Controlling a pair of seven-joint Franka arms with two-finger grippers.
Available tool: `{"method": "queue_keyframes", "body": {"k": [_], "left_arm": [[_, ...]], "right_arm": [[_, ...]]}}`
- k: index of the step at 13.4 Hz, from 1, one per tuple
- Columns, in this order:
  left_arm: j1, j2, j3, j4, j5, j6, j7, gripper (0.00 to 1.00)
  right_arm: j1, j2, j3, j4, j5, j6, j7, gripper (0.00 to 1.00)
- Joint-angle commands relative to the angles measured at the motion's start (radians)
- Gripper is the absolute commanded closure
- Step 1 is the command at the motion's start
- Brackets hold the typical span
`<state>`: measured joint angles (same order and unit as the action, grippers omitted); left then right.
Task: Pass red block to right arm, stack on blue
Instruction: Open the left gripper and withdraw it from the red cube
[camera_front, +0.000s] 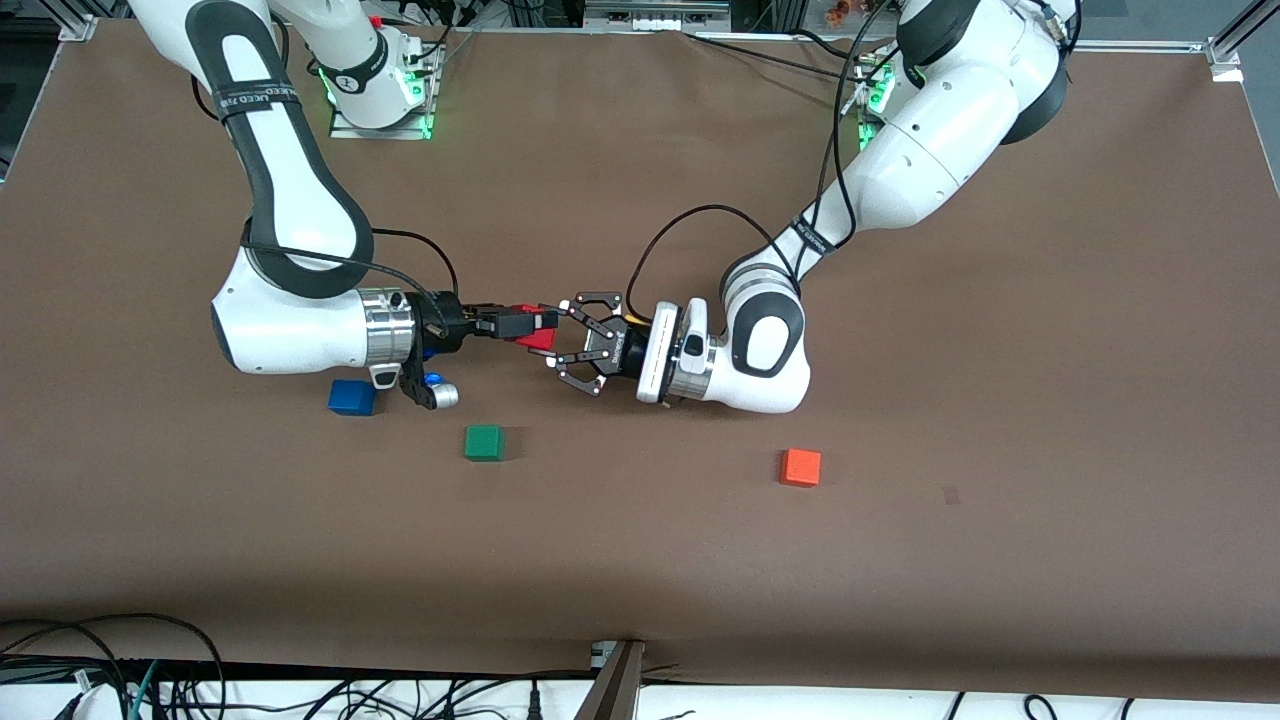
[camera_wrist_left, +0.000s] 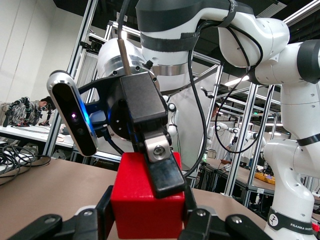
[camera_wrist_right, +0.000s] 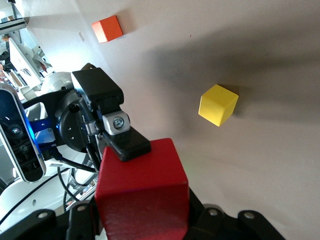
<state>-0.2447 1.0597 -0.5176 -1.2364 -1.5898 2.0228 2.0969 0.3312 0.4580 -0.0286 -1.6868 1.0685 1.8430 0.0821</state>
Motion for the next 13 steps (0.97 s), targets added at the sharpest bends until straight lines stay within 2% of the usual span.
{"method": "queue_keyframes", "body": {"k": [1, 2, 4, 5, 6, 7, 9, 11, 13], "left_arm": [[0.008, -0.021, -0.002, -0.015, -0.051, 0.005, 0.032, 0.96], [0.016, -0.02, -0.002, -0.02, -0.082, 0.002, 0.085, 0.01], [0.038, -0.021, -0.002, -0.052, -0.102, -0.019, 0.118, 0.0], [0.051, -0.023, -0.001, -0.052, -0.095, -0.038, 0.12, 0.0], [0.065, -0.023, 0.001, -0.054, -0.081, -0.044, 0.12, 0.0], [0.085, -0.024, 0.001, -0.058, -0.056, -0.055, 0.117, 0.0], [0.148, -0.032, 0.005, -0.06, 0.061, -0.07, 0.109, 0.0], [0.224, -0.088, 0.005, -0.087, 0.233, -0.079, 0.04, 0.0], [0.31, -0.118, 0.008, -0.089, 0.403, -0.198, -0.128, 0.0]], "right_arm": [[0.0, -0.021, -0.001, -0.014, -0.001, 0.021, -0.001, 1.0], [-0.001, -0.021, -0.002, -0.01, -0.002, 0.021, -0.002, 1.0], [-0.011, -0.019, -0.005, 0.013, -0.034, 0.019, -0.002, 1.0], [-0.014, -0.015, -0.008, 0.039, -0.077, 0.018, -0.002, 1.0], [-0.015, -0.01, -0.011, 0.062, -0.167, 0.018, -0.002, 1.0], [-0.018, -0.004, -0.022, 0.074, -0.294, 0.018, -0.007, 1.0], [-0.04, -0.001, -0.024, 0.075, -0.502, 0.016, -0.063, 1.0], [-0.093, 0.022, -0.025, 0.073, -0.596, 0.018, -0.151, 1.0], [-0.126, 0.048, -0.025, 0.073, -0.724, 0.033, -0.177, 1.0]]}}
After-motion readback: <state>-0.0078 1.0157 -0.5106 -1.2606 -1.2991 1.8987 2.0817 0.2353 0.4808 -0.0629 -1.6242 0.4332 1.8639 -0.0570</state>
